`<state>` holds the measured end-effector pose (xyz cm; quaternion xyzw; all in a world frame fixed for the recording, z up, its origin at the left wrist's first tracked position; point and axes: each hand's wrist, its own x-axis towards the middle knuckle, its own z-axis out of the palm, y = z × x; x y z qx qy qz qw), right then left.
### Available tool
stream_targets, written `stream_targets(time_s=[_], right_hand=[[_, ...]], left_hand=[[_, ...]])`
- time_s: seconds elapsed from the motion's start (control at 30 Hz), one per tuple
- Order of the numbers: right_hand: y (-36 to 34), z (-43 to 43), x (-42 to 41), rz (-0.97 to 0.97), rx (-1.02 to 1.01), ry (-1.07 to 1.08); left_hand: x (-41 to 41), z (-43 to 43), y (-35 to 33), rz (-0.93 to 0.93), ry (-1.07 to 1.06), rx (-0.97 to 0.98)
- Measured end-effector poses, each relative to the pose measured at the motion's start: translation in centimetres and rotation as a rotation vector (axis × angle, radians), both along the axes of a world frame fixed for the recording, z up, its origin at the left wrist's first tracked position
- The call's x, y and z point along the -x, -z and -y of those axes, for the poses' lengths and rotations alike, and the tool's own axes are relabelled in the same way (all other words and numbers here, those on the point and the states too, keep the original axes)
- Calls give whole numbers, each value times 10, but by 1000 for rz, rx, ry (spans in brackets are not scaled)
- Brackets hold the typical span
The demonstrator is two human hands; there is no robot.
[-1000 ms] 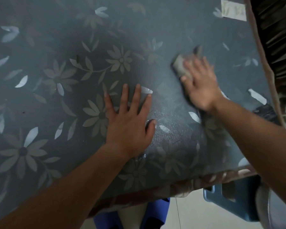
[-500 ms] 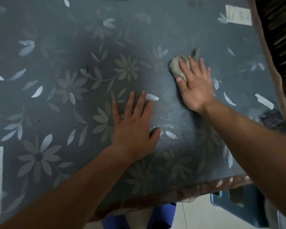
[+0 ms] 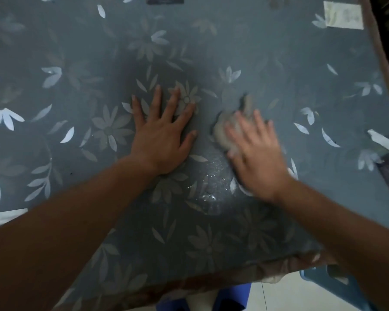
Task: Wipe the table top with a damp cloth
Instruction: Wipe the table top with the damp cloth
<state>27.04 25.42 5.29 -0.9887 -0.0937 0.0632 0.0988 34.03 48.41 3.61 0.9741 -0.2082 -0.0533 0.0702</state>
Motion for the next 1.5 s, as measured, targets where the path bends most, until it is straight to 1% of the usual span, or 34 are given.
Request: stream_targets(time_s=[0.07, 0.1, 0.13, 0.17, 0.27, 0.3, 0.33, 0.37, 0.4, 0.5, 0.57, 0.6, 0.63, 0.73, 0.77, 0.8, 0.83, 0.87, 0.93, 0.97, 1.0, 1.03, 1.07, 1.17, 1.2, 1.23, 1.27, 1.37, 1.4, 1.43, 1.5], right_hand=[[3, -9, 29, -22, 25, -197], [2, -3, 28, -47, 26, -242], [2, 6, 19, -48, 24, -243], [1, 13, 4, -51, 19, -185], [0, 20, -41, -66, -67, 157], [0, 13, -44, -57, -83, 227], [1, 4, -38, -34, -84, 247], [1, -7, -24, -8, -71, 213], [1, -18, -5, 8, -48, 134], [3, -35, 46, -11, 29, -151], [3, -25, 35, -29, 40, -238], [3, -18, 20, -30, 45, -221], [3, -11, 1, -21, 42, -155], [4, 10, -80, -12, -6, 222], [5, 9, -101, -20, -18, 315], [6, 3, -114, -23, -20, 359], [6, -5, -116, -9, -11, 335], [7, -14, -109, 18, -9, 243], [8, -20, -80, 42, 2, -67], [6, -14, -68, 10, 8, -194], [4, -2, -68, -25, 20, -263], [3, 11, -80, -39, 27, -269], [3, 23, -100, -42, 36, -200], [4, 38, -169, -49, -5, 170], [5, 34, -182, -43, -4, 244], [5, 28, -185, -28, 12, 261], [6, 20, -179, -5, 28, 221], [2, 16, -136, 22, 21, -133], [2, 26, -125, 9, 12, -204], [2, 39, -120, 1, 1, -209], [1, 68, -131, -17, -24, -51]], left_hand=[[-2, -1, 1, 2, 7, 7], [-1, -1, 1, 2, 11, 7], [-1, -1, 1, 1, 14, 8], [0, -2, 2, 0, 17, 12], [0, -2, 0, -18, 11, 35], [-1, -3, 0, -23, 10, 40], [-1, -2, -1, -30, 11, 42], [-1, -3, -1, -37, 11, 41], [-1, -3, -2, -44, 11, 38], [-1, -3, -4, -56, 19, 24], [-2, -3, -5, -64, 21, 18], [-2, -3, -5, -72, 22, 17], [-2, -3, -5, -77, 21, 15], [-2, -3, -4, -74, 7, 24], [-2, -3, -4, -75, 4, 28], [-3, -2, -5, -78, 3, 31], [-3, -2, -5, -84, -1, 33], [-3, -2, -7, -92, -6, 35], [-3, -1, -8, -98, -25, 35], [-4, -1, -10, -103, -35, 35], [-5, -1, -11, -116, -40, 37], [-5, -1, -12, -133, -43, 38], [-7, -1, -13, -150, -42, 37], [-7, 0, -19, -197, -47, 32], [-8, 1, -22, -203, -53, 39], [-9, 1, -25, -206, -59, 49], [-11, 2, -28, -204, -65, 57], [-25, 11, -36, -131, -104, 83], [-33, 16, -36, -97, -120, 101], [-43, 20, -36, -74, -133, 118], [-68, 29, -34, -99, -149, 123]])
